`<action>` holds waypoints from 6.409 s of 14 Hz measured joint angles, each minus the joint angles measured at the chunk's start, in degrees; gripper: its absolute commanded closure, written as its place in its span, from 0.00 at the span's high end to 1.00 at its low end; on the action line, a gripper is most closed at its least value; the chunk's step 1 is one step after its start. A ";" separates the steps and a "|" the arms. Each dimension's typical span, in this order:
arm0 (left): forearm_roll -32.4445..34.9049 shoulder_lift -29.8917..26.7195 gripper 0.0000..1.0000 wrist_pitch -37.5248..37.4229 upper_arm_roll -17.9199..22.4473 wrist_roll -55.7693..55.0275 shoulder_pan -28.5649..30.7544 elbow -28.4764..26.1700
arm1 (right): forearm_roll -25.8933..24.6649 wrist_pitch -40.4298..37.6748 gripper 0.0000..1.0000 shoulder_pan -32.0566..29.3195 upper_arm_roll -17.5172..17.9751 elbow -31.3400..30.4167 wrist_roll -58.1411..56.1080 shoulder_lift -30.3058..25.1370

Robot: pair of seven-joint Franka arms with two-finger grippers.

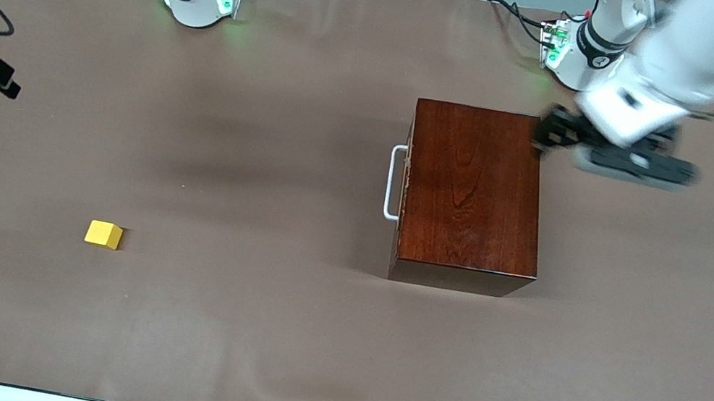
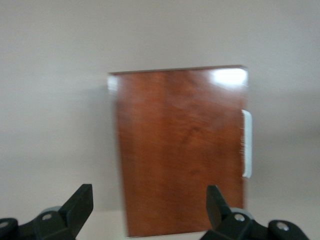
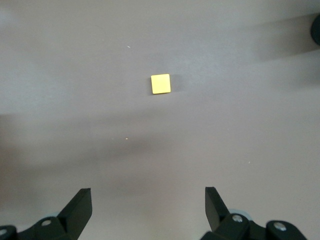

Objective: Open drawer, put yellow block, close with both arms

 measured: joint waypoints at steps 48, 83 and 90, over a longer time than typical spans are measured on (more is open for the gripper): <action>13.84 40.06 1.00 12.26 22.12 -29.59 -44.22 15.74 | -0.32 27.52 1.00 -0.33 0.46 -0.16 -0.32 30.19; 5.35 40.53 1.00 28.93 20.34 -31.38 -44.61 15.56 | -0.39 44.45 0.00 0.08 0.48 -7.13 -10.25 35.95; 4.99 40.78 1.00 30.75 19.80 -29.84 -44.63 15.56 | -0.39 44.40 0.00 0.17 0.60 -5.94 -18.87 35.52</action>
